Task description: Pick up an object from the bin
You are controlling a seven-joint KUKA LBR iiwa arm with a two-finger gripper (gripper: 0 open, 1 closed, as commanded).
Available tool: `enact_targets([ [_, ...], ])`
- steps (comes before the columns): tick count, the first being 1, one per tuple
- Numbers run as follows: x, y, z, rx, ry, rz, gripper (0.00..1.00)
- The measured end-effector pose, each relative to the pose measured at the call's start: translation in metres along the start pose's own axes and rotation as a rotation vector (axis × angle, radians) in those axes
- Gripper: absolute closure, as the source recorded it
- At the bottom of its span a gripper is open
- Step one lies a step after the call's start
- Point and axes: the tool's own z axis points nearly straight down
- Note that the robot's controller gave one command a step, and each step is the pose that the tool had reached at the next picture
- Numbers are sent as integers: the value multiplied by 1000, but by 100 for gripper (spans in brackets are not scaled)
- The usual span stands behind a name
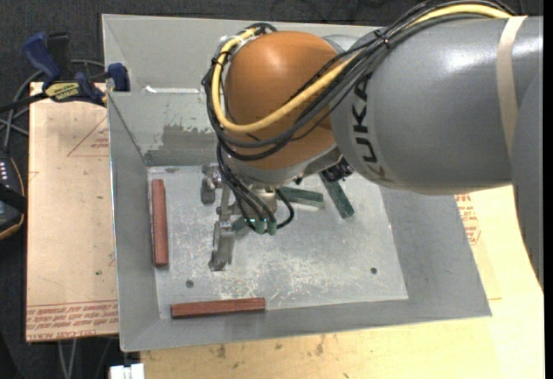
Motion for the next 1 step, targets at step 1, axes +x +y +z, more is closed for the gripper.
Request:
enact_targets([
  [1,-71,-80,87,3,-4,-133,0],
])
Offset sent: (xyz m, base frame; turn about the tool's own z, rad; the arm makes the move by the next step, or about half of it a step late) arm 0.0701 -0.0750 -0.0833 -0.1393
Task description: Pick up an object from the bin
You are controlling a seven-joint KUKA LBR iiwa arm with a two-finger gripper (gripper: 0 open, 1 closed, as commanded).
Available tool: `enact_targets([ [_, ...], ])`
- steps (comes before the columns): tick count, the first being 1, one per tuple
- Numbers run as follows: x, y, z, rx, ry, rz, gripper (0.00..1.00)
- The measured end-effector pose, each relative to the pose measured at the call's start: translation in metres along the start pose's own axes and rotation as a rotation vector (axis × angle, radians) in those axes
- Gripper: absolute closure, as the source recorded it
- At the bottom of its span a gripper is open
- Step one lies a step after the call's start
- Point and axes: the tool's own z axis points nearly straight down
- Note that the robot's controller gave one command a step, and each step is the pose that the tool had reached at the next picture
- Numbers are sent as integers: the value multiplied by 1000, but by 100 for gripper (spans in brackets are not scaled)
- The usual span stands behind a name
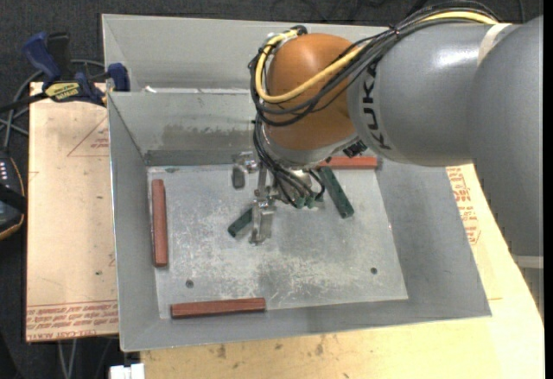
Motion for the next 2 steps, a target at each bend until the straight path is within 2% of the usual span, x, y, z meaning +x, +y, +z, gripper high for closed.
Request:
enact_targets([
  [1,8,-25,85,-3,3,-10,0],
  [2,5,-23,80,-5,-5,-11,100],
])
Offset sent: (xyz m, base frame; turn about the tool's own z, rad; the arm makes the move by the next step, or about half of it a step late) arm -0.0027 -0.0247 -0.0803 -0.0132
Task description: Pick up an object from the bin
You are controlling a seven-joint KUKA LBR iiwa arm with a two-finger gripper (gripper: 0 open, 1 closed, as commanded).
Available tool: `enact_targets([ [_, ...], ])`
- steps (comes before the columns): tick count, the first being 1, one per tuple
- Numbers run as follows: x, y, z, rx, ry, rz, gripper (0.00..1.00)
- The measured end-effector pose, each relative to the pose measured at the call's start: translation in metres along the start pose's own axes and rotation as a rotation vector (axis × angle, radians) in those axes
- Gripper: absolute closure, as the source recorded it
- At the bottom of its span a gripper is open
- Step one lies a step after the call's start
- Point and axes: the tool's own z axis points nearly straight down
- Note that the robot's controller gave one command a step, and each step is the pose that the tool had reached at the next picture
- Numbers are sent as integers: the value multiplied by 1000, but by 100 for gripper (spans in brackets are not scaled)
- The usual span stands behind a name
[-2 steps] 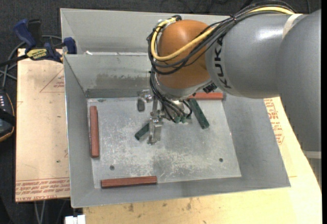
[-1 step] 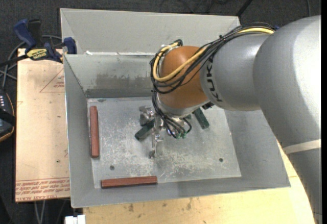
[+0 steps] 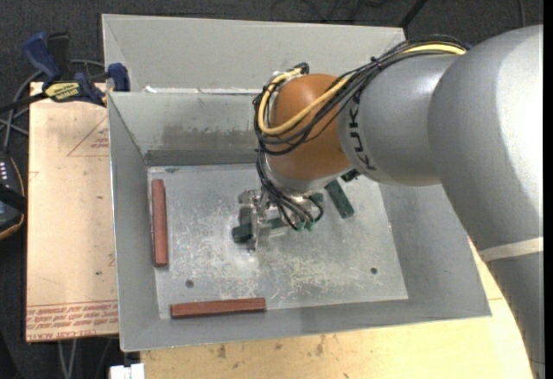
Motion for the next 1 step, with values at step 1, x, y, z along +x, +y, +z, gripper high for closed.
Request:
enact_targets([
  [1,5,23,-138,2,-6,-735,100],
])
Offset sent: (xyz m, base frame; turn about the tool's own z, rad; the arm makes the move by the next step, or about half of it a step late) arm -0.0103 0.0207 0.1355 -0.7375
